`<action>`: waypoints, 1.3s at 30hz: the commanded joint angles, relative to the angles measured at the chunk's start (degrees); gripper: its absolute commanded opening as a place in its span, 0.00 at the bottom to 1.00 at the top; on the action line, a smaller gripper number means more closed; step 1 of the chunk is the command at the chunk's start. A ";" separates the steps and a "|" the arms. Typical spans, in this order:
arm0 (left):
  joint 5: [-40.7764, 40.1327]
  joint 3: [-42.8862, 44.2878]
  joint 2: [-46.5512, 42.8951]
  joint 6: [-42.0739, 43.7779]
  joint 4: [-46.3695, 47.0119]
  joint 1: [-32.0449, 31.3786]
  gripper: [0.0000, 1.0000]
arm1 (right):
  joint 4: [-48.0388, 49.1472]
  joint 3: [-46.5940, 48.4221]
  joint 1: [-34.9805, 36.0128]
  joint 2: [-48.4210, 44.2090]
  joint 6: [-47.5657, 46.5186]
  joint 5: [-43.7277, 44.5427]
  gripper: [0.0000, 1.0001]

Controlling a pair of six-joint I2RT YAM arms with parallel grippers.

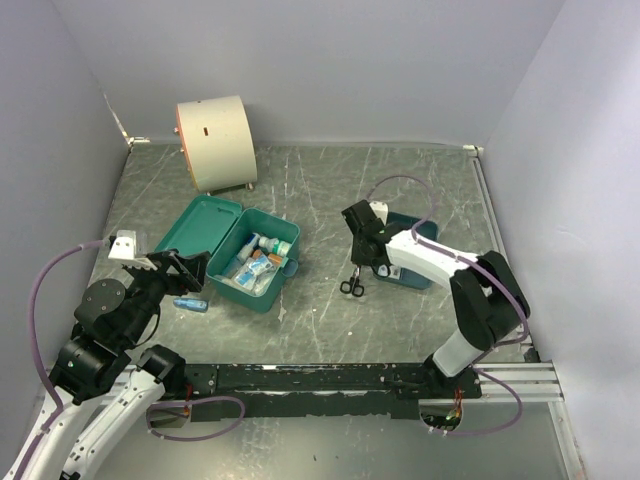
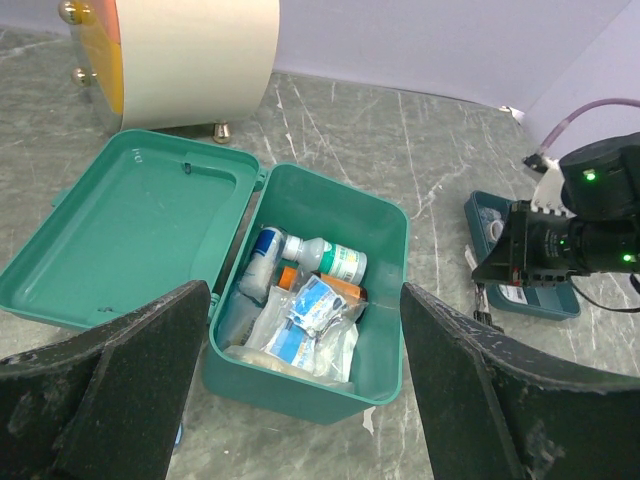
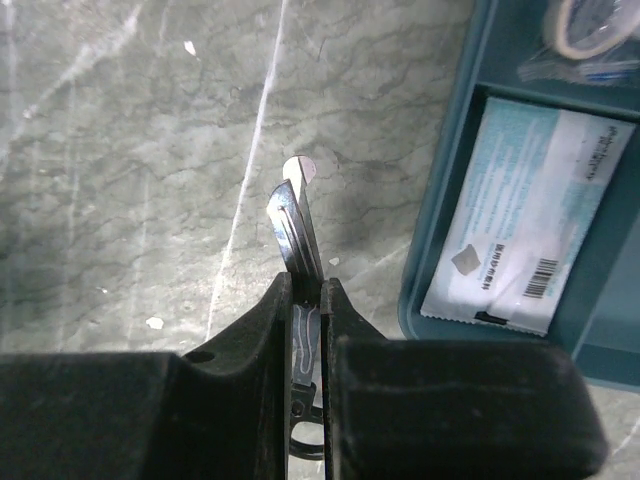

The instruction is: Organize the medicine kit

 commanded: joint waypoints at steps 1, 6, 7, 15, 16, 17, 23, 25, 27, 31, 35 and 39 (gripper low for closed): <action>-0.57 0.76 -0.42 -0.42 -0.18 0.38 0.88 | -1.71 -0.03 -0.05 -4.21 -0.44 4.13 0.02; -0.46 0.76 -0.30 -0.44 -0.19 0.37 0.88 | -4.55 0.80 -1.49 -7.92 -1.78 7.56 0.02; -0.38 0.76 -0.31 -0.36 -0.11 0.37 0.88 | -5.00 0.83 -2.54 -8.82 -2.44 7.93 0.02; -0.24 0.76 -0.84 -0.31 0.01 0.37 0.88 | -5.84 -0.41 -18.04 -16.58 -9.03 9.90 0.02; -0.25 0.69 -1.01 -0.42 0.01 0.37 0.88 | -5.98 -0.47 -19.24 -16.87 -9.73 10.86 0.02; -0.24 0.67 -1.16 -0.44 0.01 0.39 0.88 | -6.14 -0.48 -20.21 -16.90 -10.37 11.91 0.01; 0.09 0.83 -1.66 -0.29 -0.30 0.37 0.89 | -4.82 -1.98 -22.33 -15.66 -14.23 17.46 0.01; 0.16 0.93 -1.74 -0.18 -0.47 0.37 0.89 | -3.17 -2.83 -22.49 -15.27 -15.84 17.64 0.01; 0.23 0.98 -1.92 -0.12 -0.60 0.41 0.89 | -0.76 -3.69 -22.54 -14.72 -18.28 17.39 0.01; 0.08 1.02 -2.27 -0.09 -0.76 0.37 0.89 | 4.40 -5.26 -22.50 -13.39 -23.04 14.77 0.01; 0.11 0.89 -2.23 -0.13 -0.49 0.37 0.89 | 7.86 -5.98 -22.57 -10.22 -23.86 12.31 0.01; 0.51 1.18 -1.65 0.39 -0.76 0.38 0.89 | 12.54 -7.10 -22.65 -6.18 -24.15 8.70 0.00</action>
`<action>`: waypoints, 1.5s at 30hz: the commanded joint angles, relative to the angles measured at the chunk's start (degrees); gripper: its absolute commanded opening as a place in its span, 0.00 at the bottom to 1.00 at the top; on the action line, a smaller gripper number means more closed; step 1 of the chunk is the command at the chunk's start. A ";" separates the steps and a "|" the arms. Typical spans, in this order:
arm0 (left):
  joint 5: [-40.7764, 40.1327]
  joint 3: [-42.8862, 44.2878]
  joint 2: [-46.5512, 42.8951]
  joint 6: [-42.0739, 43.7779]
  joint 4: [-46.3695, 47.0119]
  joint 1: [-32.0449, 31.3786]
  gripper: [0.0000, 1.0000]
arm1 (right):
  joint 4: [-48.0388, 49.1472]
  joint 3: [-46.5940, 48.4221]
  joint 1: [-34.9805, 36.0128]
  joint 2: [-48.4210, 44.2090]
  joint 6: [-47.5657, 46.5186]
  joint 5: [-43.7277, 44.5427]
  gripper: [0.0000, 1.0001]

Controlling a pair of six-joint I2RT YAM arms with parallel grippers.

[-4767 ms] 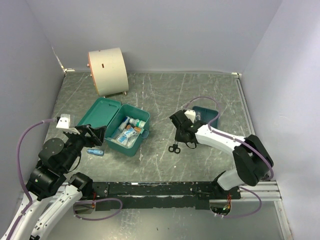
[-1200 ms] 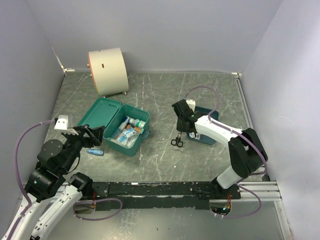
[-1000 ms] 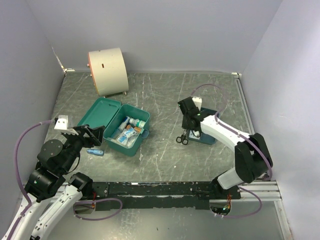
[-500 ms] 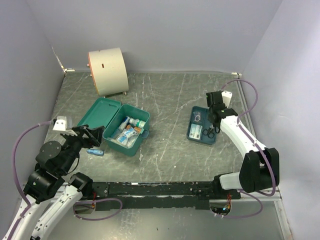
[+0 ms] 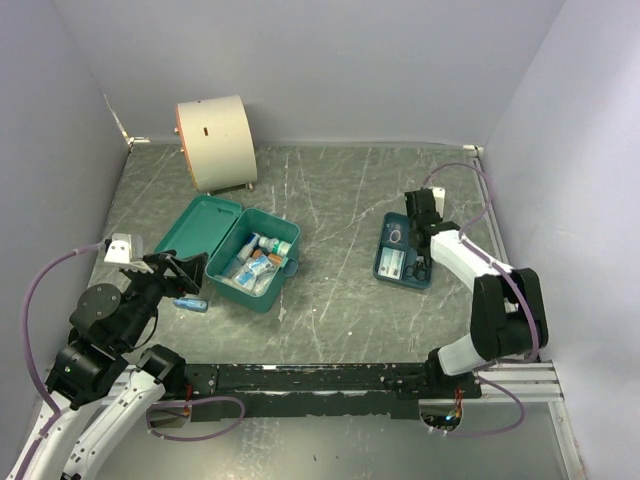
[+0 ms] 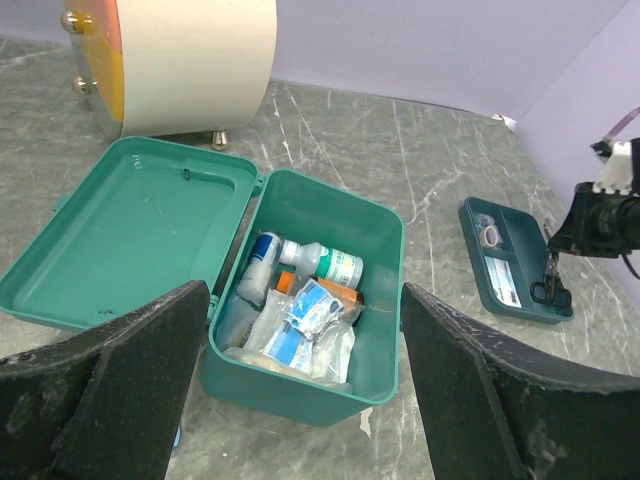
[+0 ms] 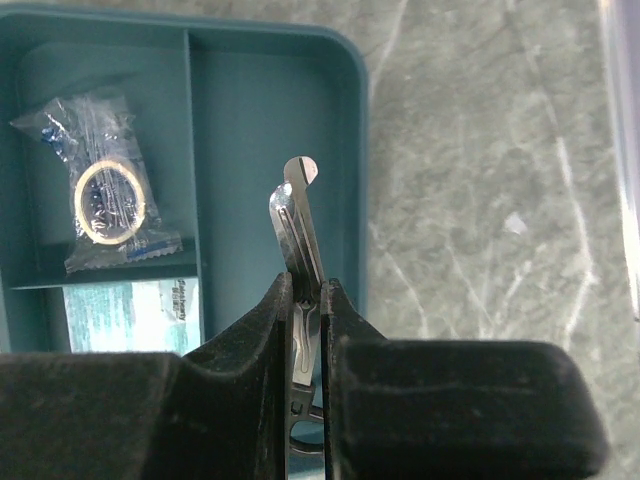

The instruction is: Organize the medicine kit

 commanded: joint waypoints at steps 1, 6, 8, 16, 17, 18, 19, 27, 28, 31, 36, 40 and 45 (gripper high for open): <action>0.47 1.17 0.01 0.25 -0.51 0.38 0.89 | 7.55 -2.04 -0.54 3.67 -1.61 -4.16 0.00; 0.31 0.92 -0.08 0.11 -0.40 0.42 0.89 | 11.03 -3.15 -0.61 5.37 -2.00 -6.04 0.02; 0.16 0.99 0.07 0.04 -0.33 0.37 0.89 | 11.66 -3.71 -0.64 5.74 -1.31 -7.75 0.07; 0.10 0.91 1.50 0.04 0.01 0.37 0.89 | 9.99 -3.13 -0.75 5.35 3.13 -6.39 0.26; 0.18 0.81 1.59 0.04 0.17 0.37 0.89 | 9.36 -2.78 -0.76 5.32 3.41 -6.13 0.28; 0.18 0.78 1.81 -0.03 0.32 0.43 0.89 | 8.63 -2.41 -0.79 5.19 3.93 -5.78 0.29; 0.15 0.70 1.98 -0.12 0.48 0.37 0.89 | 7.89 -2.15 -0.77 4.97 4.52 -5.35 0.30; -1.66 1.19 3.99 -0.65 -0.71 0.41 0.90 | 1.79 -1.23 -0.78 0.37 9.79 -7.05 0.33; -2.14 1.32 4.42 -0.85 -0.94 0.37 0.91 | 1.15 -1.09 -0.78 -0.30 10.81 -8.07 0.33; -3.25 1.97 6.78 -1.55 -1.64 0.37 0.93 | 1.00 -2.26 -0.82 -3.20 13.95 -13.56 0.36; -4.23 4.09 11.88 -2.85 -3.39 0.41 0.96 | 2.03 -3.79 -0.74 -4.47 18.11 -22.44 0.36; -2.39 3.97 13.57 -2.69 -2.53 0.37 0.98 | 0.61 -5.37 -0.28 -4.76 21.81 -18.76 0.36; -2.39 2.61 13.73 -3.96 -1.81 0.37 1.00 | 3.45 -8.03 -0.37 -5.54 21.45 -16.79 0.34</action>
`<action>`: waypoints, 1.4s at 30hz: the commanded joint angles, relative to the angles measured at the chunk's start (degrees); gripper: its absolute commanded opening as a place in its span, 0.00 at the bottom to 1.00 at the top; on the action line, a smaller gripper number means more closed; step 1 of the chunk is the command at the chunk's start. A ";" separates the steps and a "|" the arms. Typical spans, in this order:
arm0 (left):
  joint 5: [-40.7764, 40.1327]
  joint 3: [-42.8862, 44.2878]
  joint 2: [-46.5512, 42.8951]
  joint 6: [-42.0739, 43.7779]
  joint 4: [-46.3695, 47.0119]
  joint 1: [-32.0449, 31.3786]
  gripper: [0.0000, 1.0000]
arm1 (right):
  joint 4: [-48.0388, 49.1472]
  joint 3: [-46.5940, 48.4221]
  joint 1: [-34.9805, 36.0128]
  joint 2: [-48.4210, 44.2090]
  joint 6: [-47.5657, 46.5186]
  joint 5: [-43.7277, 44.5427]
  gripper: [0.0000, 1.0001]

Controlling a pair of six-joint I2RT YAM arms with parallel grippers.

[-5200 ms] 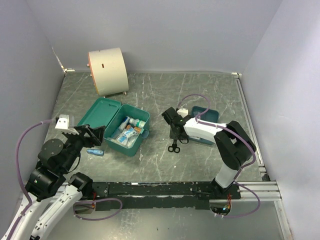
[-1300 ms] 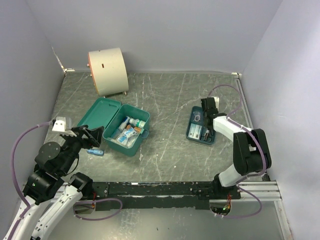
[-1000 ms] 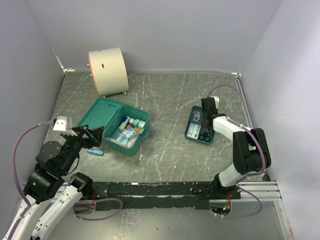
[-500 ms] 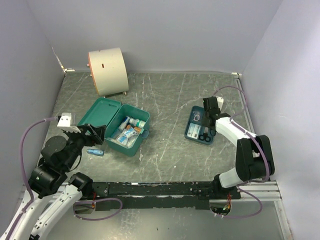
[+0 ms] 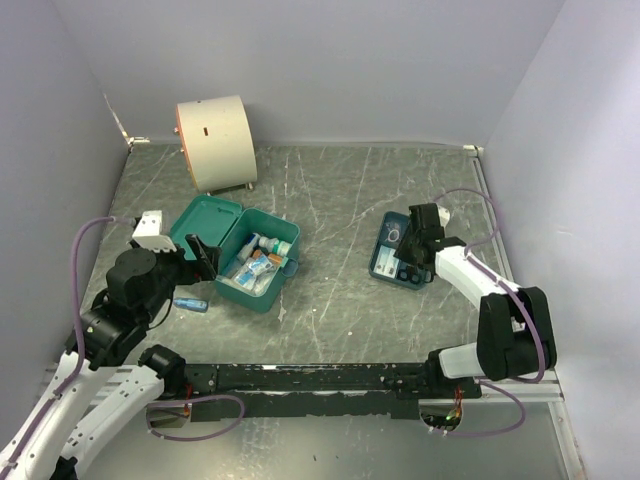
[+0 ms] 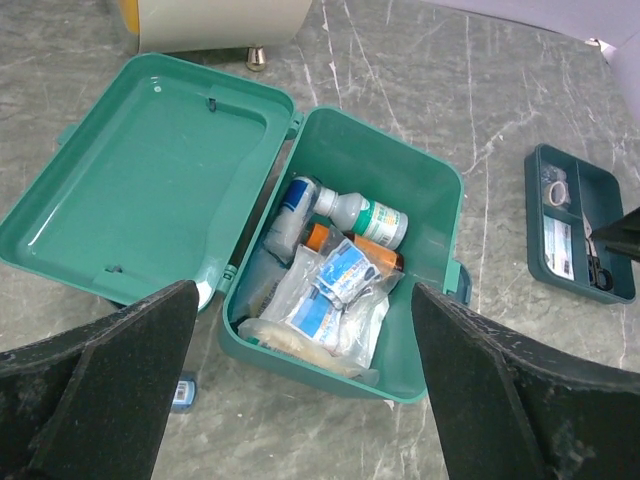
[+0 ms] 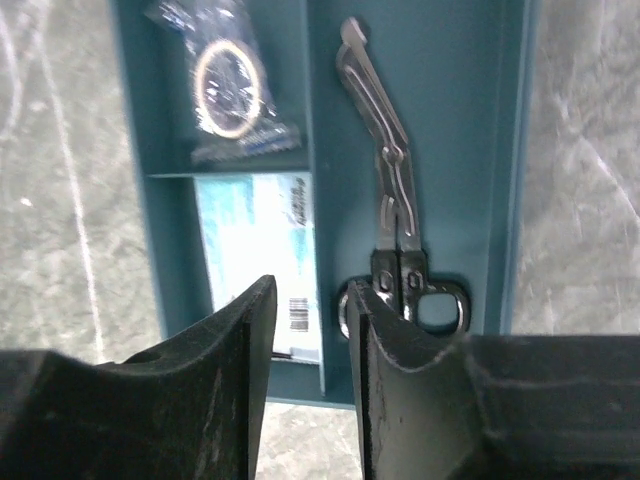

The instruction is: Organize the medicine kit

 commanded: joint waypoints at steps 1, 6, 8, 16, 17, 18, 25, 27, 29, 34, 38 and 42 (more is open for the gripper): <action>0.09 0.11 -0.27 -1.60 0.78 0.37 1.00 | 0.47 -0.16 -0.06 0.44 1.16 2.02 0.32; -2.89 -0.24 -0.77 -2.50 0.15 0.37 1.00 | 0.73 1.98 -0.12 5.61 -1.78 2.89 0.22; -2.86 -0.33 -1.01 -2.39 0.23 0.37 1.00 | 1.32 2.67 -0.06 7.20 -2.74 3.82 0.20; -2.53 0.13 0.20 -3.38 0.52 0.37 1.00 | 1.46 6.60 -0.08 12.47 -5.42 4.42 0.15; -2.62 0.42 0.26 -3.60 0.36 0.38 1.00 | 1.84 6.55 -0.11 12.66 -5.65 4.42 0.15; -2.86 0.79 0.39 -3.71 0.14 0.38 1.00 | 2.05 6.45 -0.13 12.89 -5.82 4.54 0.15; -3.70 1.92 2.26 -4.73 -0.97 0.37 0.99 | 3.37 6.07 -0.05 14.66 -6.63 5.18 0.09; -3.53 1.66 2.92 -5.60 -1.04 0.37 0.98 | 3.04 6.27 -0.12 14.96 -6.60 5.37 0.02; -2.95 1.45 3.67 -6.25 -0.95 0.37 0.97 | 3.10 5.80 -0.11 14.24 -6.57 5.38 0.00; -0.01 1.67 6.60 -4.46 0.18 0.37 0.98 | 1.79 4.76 -0.08 10.22 -6.96 6.28 0.00; 1.30 4.92 13.21 0.64 -2.05 0.41 0.98 | 0.47 3.60 -0.12 7.03 -7.53 6.40 0.00; 1.60 7.95 21.43 4.42 -2.61 0.49 0.95 | 0.14 2.50 -0.07 4.64 -7.71 5.91 0.00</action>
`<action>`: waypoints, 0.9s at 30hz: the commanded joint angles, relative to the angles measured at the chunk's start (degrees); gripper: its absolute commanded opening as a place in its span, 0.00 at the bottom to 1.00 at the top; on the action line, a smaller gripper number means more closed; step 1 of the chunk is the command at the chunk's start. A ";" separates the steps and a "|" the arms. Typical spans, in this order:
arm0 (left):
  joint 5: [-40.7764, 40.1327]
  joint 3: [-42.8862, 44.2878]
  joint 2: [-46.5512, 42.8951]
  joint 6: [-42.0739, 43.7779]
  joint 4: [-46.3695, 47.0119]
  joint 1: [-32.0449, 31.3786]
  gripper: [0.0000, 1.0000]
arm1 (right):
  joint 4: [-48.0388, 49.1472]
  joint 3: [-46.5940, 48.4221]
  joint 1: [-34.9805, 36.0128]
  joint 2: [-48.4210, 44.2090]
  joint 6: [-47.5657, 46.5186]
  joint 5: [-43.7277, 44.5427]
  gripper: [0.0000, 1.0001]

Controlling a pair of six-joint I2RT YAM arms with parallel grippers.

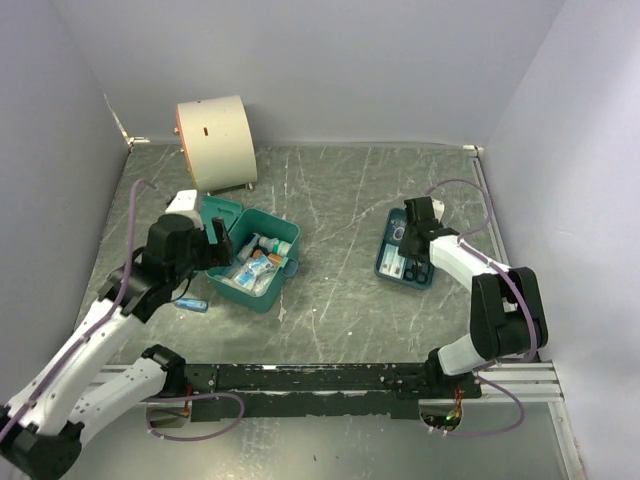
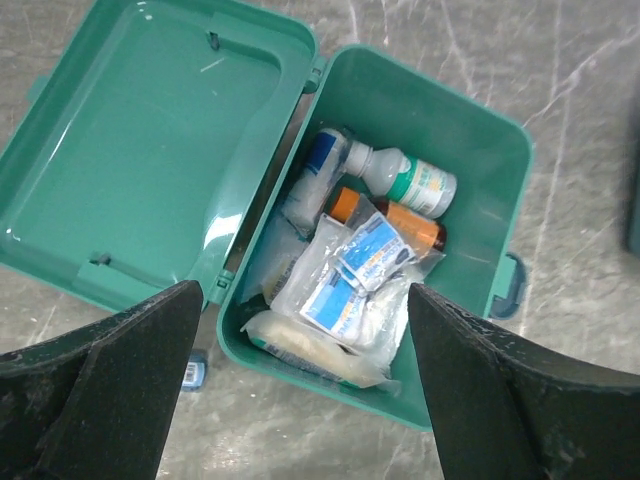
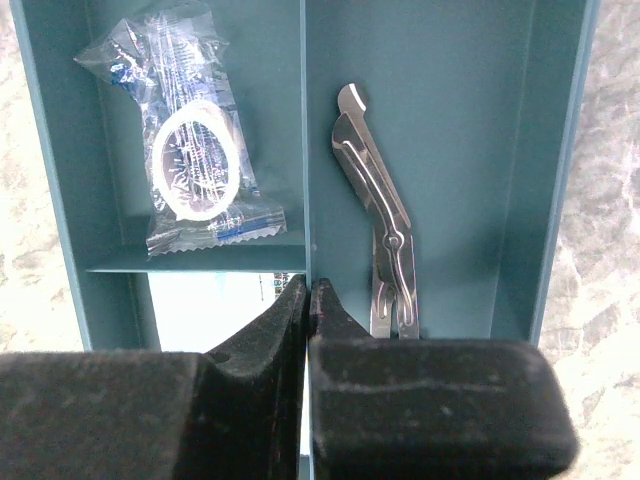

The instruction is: Organize the medicine kit

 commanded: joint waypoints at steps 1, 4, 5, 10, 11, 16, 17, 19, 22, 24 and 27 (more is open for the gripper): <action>2.36 4.50 7.40 6.38 -0.69 0.56 0.94 | -0.27 -1.20 -0.09 -3.30 -0.77 0.79 0.00; 3.68 6.72 14.17 8.68 0.41 1.27 0.93 | -0.30 -1.57 -0.08 -3.72 -0.57 -0.01 0.00; 4.61 7.44 16.24 9.12 0.51 1.90 0.93 | -0.31 -1.58 -0.07 -3.81 -0.48 -0.17 0.00; 9.01 8.74 23.88 8.70 1.48 5.61 0.90 | -0.22 -1.94 -0.07 -4.55 -0.45 -0.89 0.00; 8.90 8.44 24.32 8.57 2.09 6.04 0.90 | -0.26 -2.04 -0.04 -4.73 -0.39 -0.98 0.00; 11.27 9.02 26.32 9.68 2.07 7.53 0.89 | -0.23 -2.39 -0.07 -5.66 -0.48 -1.35 0.00; 12.16 9.38 26.99 9.96 1.62 7.65 0.86 | -0.14 -2.46 -0.09 -5.78 -0.50 -1.29 0.00; 14.26 9.62 27.80 9.85 0.71 7.66 0.81 | -0.27 -2.50 -0.12 -5.77 -0.39 -1.42 0.00; 19.09 10.54 28.21 10.86 -0.86 7.68 0.77 | -0.41 -2.45 -0.08 -6.15 -0.15 -1.37 0.00; 19.26 10.35 28.12 10.81 -1.40 7.66 0.75 | -0.29 -2.48 -0.07 -6.38 0.09 -1.52 0.00; 19.64 9.45 28.13 10.48 -1.53 7.66 0.73 | -0.57 -2.07 -0.06 -6.52 0.53 -1.69 0.00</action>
